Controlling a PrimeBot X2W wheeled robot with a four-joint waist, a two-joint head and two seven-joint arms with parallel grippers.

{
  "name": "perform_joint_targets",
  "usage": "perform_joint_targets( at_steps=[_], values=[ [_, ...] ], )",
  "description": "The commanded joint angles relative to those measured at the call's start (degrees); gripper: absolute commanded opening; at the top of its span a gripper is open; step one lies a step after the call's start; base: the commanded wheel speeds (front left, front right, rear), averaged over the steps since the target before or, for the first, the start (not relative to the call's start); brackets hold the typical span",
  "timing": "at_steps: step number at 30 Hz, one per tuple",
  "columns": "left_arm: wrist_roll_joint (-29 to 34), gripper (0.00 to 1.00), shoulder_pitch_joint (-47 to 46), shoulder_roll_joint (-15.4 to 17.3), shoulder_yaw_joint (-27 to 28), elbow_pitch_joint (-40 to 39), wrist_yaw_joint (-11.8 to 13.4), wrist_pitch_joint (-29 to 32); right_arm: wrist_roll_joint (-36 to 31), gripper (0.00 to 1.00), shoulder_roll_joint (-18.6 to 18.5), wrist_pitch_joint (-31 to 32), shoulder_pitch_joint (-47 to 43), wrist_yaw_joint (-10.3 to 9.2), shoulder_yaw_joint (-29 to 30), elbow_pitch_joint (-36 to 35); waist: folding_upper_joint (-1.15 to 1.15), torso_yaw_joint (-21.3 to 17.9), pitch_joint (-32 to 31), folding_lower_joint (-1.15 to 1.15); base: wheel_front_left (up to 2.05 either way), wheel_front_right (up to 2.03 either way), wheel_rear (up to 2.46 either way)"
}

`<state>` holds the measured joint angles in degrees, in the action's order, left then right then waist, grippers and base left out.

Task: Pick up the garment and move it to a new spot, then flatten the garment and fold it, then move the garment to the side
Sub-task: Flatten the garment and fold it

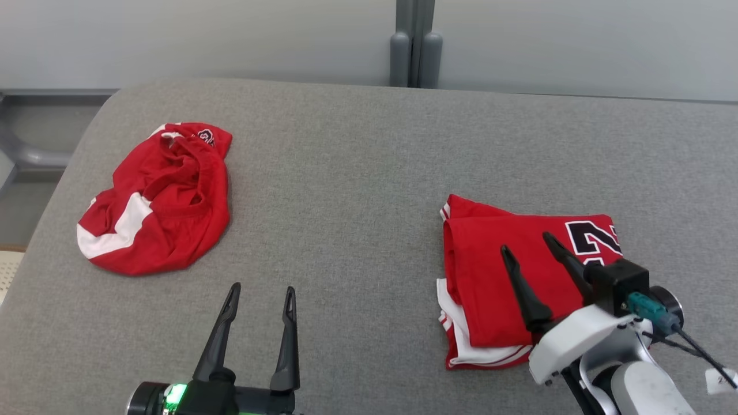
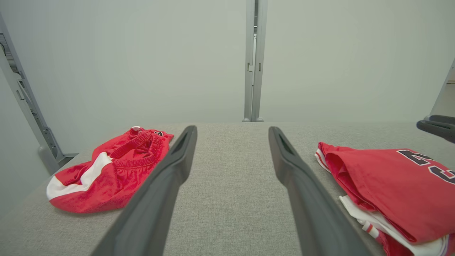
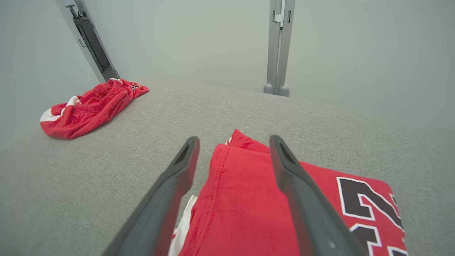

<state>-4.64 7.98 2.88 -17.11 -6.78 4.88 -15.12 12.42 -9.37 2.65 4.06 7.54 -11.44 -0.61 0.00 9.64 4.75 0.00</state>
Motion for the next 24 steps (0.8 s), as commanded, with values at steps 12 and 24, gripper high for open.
perform_joint_targets(
  at_steps=[12,24],
  values=[
    [-0.8,1.00,5.6,0.1,3.8,0.9,1.5,0.0,-0.6,1.00,-2.3,-17.7,-3.7,-0.11,-1.1,14.6,0.00,-7.4,-8.7,0.00,0.00,0.00,0.00],
    [-1.3,1.00,11.4,0.0,7.5,-0.5,1.1,0.0,-1.3,1.00,-0.2,-17.9,-8.7,-0.10,5.6,8.7,0.00,-9.8,-11.2,0.00,0.00,0.00,0.00]
  ],
)
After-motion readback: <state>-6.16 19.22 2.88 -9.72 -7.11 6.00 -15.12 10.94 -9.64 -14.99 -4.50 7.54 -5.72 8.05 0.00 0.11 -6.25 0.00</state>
